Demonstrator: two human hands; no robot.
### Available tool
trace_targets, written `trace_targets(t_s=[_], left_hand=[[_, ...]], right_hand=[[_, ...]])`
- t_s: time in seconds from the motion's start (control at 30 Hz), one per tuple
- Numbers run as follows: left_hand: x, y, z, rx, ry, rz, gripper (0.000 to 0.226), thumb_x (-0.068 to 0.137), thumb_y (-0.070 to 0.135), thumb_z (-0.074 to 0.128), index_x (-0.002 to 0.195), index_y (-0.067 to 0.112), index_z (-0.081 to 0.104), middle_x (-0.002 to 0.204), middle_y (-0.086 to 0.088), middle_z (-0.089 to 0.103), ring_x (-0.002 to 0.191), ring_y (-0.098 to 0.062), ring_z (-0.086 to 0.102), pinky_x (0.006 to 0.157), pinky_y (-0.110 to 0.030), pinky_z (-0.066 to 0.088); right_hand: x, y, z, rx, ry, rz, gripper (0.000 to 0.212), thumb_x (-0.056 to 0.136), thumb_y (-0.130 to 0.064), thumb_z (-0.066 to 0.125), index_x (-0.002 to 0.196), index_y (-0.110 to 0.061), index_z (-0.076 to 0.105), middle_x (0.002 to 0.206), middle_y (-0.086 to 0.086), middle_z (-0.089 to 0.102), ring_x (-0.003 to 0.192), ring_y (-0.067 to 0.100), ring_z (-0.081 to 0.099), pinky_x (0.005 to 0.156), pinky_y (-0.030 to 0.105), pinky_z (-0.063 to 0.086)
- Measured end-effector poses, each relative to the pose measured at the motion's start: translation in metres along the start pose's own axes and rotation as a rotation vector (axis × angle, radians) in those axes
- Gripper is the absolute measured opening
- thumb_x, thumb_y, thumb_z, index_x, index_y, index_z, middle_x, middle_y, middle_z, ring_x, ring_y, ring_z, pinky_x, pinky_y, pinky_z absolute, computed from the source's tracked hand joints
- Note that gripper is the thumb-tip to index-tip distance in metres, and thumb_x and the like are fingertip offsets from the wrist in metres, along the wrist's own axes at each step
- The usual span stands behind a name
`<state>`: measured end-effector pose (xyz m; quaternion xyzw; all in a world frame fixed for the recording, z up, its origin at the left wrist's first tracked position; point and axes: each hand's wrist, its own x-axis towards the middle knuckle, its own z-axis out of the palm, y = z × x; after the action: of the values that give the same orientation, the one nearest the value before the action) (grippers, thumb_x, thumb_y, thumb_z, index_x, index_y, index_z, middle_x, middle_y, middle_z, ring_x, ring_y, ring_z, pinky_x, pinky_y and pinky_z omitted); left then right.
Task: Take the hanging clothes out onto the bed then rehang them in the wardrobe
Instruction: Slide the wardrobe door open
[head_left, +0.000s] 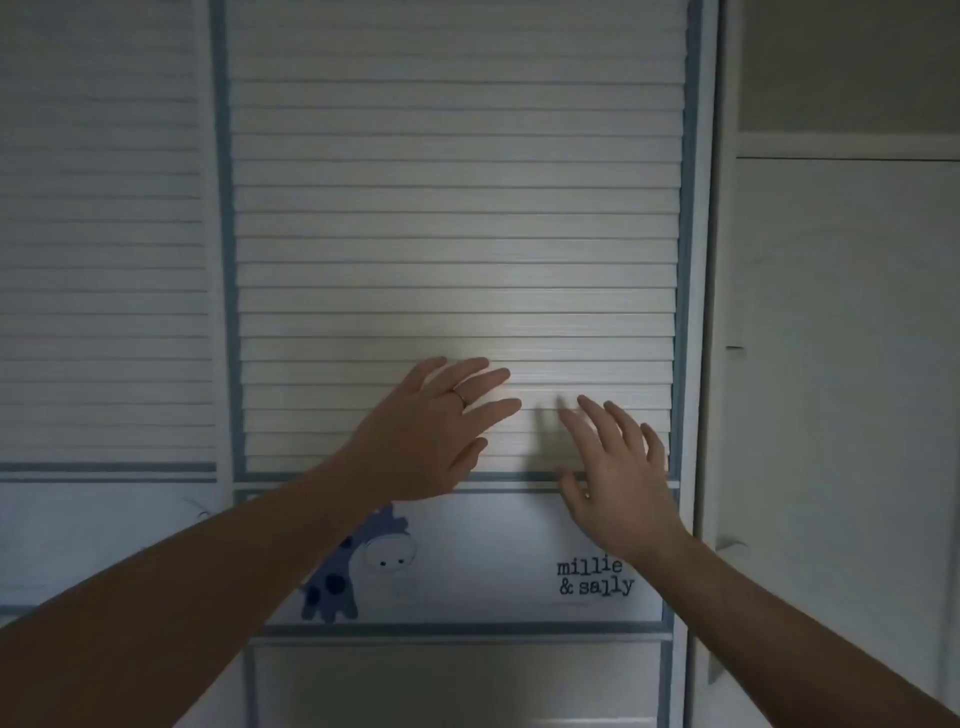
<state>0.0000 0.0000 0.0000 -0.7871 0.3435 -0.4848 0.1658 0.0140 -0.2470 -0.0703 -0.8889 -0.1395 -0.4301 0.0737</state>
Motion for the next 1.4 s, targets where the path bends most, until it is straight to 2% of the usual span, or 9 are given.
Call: trace_targets(t_s=[0.13,0.3,0.5,0.7,0.97,1.4], left_hand=[[0.037,-0.002,0.038,0.065,0.003,0.049,0.050,0.092,0.032,0.050,0.141,0.023,0.054,0.156,-0.007,0.040,0.144,-0.028,0.035,0.115,-0.051,0.029],[0.071,0.000,0.085,0.098,0.112,0.058,0.050,0.093,0.033,0.050,0.142,0.024,0.054,0.159,-0.008,0.034,0.147,-0.031,0.030,0.118,-0.051,0.024],[0.087,0.008,0.121,0.075,0.161,0.024,0.055,0.091,0.034,0.053,0.145,0.026,0.049,0.162,-0.005,0.027,0.149,-0.031,0.024,0.116,-0.056,0.023],[0.089,0.003,0.138,0.096,0.233,0.035,0.056,0.093,0.039,0.052,0.148,0.029,0.045,0.162,-0.003,0.026,0.149,-0.029,0.025,0.117,-0.055,0.023],[0.082,-0.007,0.143,0.070,0.277,0.044,0.054,0.094,0.039,0.049,0.147,0.031,0.046,0.163,-0.001,0.026,0.150,-0.026,0.023,0.118,-0.054,0.022],[0.037,-0.050,0.136,0.084,0.267,0.035,0.053,0.094,0.037,0.050,0.147,0.029,0.047,0.162,-0.002,0.027,0.150,-0.027,0.024,0.118,-0.054,0.022]], right_hand=[[0.016,0.035,0.027,-0.045,0.028,-0.069,0.070,0.086,-0.032,0.054,0.152,-0.027,0.028,0.161,0.004,0.020,0.148,0.030,0.015,0.116,0.055,0.014],[0.040,0.063,0.055,-0.116,0.130,-0.103,0.062,0.087,-0.030,0.053,0.146,-0.020,0.039,0.160,0.011,0.021,0.147,0.036,0.015,0.114,0.062,0.015],[0.051,0.076,0.075,-0.120,0.245,-0.124,0.069,0.089,-0.034,0.046,0.154,-0.023,0.025,0.164,0.007,0.009,0.150,0.033,0.006,0.115,0.061,0.006],[0.056,0.087,0.088,-0.184,0.310,-0.156,0.069,0.093,-0.040,0.042,0.156,-0.025,0.019,0.164,0.006,0.008,0.150,0.033,0.006,0.116,0.060,0.004],[0.062,0.083,0.103,-0.200,0.400,-0.175,0.066,0.093,-0.040,0.039,0.155,-0.023,0.022,0.163,0.009,0.013,0.149,0.036,0.010,0.115,0.062,0.006],[0.072,0.022,0.114,-0.194,0.391,-0.188,0.068,0.091,-0.040,0.042,0.155,-0.023,0.025,0.163,0.009,0.013,0.149,0.036,0.010,0.115,0.062,0.007]])
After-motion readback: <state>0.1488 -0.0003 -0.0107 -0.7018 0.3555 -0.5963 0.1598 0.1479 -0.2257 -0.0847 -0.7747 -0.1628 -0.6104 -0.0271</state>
